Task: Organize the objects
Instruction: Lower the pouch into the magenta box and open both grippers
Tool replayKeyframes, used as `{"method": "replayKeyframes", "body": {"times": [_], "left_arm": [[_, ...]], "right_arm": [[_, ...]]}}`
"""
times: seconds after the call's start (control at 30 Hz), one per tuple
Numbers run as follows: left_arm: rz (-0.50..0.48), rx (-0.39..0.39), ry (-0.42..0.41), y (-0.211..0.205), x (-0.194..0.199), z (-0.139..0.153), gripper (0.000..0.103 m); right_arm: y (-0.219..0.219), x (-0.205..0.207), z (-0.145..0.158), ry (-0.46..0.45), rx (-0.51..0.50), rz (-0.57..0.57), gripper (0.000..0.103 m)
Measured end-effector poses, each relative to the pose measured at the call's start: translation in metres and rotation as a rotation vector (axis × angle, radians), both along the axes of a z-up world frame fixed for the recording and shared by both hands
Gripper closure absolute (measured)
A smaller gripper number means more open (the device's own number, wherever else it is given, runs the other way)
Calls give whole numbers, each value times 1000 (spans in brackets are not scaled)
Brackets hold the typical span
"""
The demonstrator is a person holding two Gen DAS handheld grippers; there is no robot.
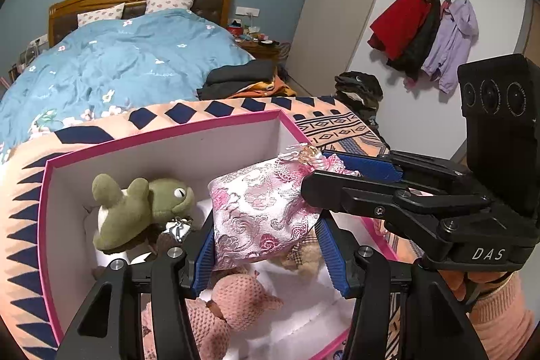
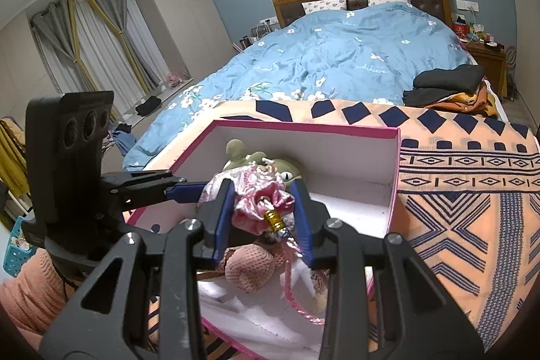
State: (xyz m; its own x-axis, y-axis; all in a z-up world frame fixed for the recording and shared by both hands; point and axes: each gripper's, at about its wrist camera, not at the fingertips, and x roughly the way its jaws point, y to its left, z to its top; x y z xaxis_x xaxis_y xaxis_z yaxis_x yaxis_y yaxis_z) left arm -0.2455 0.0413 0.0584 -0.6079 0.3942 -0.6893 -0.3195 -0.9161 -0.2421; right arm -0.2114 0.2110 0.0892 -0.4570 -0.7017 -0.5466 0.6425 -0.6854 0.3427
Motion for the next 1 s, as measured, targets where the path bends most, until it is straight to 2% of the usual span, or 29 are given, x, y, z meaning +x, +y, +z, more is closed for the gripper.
{"method": "replayKeyframes", "body": {"times": [0.57, 1.0], "left_arm": [[17, -54, -55, 3, -27, -16, 48], [59, -92, -96, 6, -53, -21, 48]], "right_arm": [[-7, -23, -16, -39, 43, -23, 66], [-16, -50, -17, -36, 125, -59, 66]]}}
